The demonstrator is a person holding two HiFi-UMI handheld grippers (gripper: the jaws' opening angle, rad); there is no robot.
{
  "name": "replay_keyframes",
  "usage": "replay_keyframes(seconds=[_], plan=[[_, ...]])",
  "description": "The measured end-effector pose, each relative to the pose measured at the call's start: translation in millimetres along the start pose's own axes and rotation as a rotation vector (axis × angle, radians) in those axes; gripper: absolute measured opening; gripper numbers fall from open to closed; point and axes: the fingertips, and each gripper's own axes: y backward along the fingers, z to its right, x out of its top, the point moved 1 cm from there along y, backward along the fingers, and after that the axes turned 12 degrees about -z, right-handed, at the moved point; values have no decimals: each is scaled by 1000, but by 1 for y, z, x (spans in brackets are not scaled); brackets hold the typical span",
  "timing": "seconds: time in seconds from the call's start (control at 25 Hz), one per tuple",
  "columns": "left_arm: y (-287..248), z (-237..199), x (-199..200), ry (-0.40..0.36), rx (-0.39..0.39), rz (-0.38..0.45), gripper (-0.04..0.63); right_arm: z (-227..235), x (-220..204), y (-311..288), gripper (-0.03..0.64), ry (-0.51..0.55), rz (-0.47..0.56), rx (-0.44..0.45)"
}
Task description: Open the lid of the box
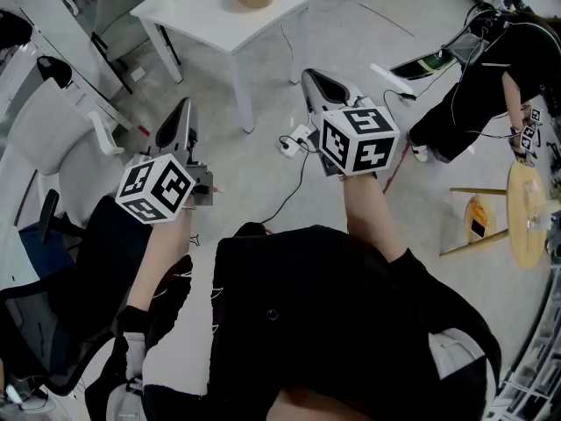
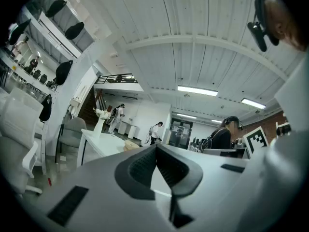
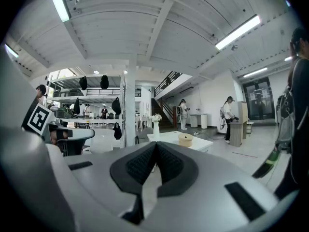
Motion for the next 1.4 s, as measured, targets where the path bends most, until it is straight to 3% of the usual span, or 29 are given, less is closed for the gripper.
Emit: replay_keyframes(seconds=[0.72, 0.92, 1.16, 1.4], plan=[[-20, -17, -27, 62, 1, -48, 11, 12, -34, -31, 5, -79, -44, 28], [-55, -39, -33, 92, 2, -82, 11, 24, -25, -60, 5, -207, -7, 63], [-96, -74, -13, 107, -24, -94, 11, 45, -16, -110, 5, -251, -46, 3], [-133, -106, 18, 92, -53, -103, 11, 49, 5, -161, 5, -246, -87, 11]])
